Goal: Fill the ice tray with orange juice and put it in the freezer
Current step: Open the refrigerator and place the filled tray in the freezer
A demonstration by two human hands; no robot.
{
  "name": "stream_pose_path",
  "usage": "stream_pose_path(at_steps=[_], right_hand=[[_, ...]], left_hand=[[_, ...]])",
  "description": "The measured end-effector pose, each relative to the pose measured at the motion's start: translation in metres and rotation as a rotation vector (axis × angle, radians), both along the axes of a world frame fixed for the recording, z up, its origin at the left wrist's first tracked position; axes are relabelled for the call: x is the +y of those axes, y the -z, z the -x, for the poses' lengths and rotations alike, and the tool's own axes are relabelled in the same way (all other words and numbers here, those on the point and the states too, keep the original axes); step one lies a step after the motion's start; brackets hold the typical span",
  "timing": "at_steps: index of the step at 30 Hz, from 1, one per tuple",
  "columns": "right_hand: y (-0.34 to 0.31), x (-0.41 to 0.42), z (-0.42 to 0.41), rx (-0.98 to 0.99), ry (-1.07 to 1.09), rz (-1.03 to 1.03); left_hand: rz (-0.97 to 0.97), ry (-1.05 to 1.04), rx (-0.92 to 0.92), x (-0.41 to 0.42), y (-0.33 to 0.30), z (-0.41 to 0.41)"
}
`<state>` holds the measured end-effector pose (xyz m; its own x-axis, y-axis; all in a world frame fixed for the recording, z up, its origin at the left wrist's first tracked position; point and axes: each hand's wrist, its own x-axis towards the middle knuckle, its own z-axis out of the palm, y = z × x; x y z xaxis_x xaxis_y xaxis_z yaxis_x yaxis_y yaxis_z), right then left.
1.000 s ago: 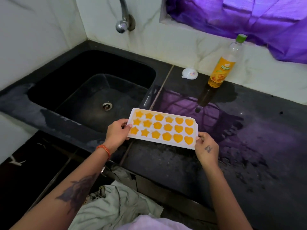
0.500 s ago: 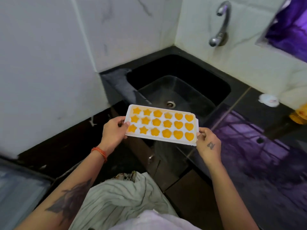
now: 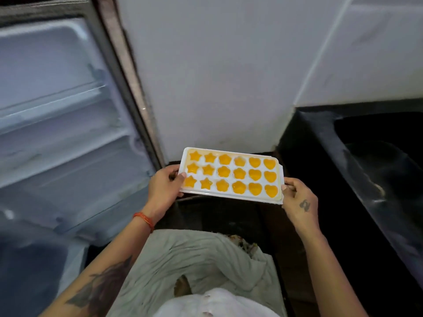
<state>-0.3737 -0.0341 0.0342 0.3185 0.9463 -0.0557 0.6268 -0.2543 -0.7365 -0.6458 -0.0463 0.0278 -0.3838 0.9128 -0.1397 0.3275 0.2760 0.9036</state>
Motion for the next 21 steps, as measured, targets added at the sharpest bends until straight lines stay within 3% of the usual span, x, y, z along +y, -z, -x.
stream_pose_path(at_steps=[9,21], right_hand=[[-0.001,0.034,0.146,0.022,-0.448,0.016],[0.001,0.046,0.320,0.048,-1.068,0.037]], left_hand=[[0.021,-0.408,-0.001,-0.071,0.002,0.123],[0.037,-1.024,-0.055,-0.186,0.002,0.182]])
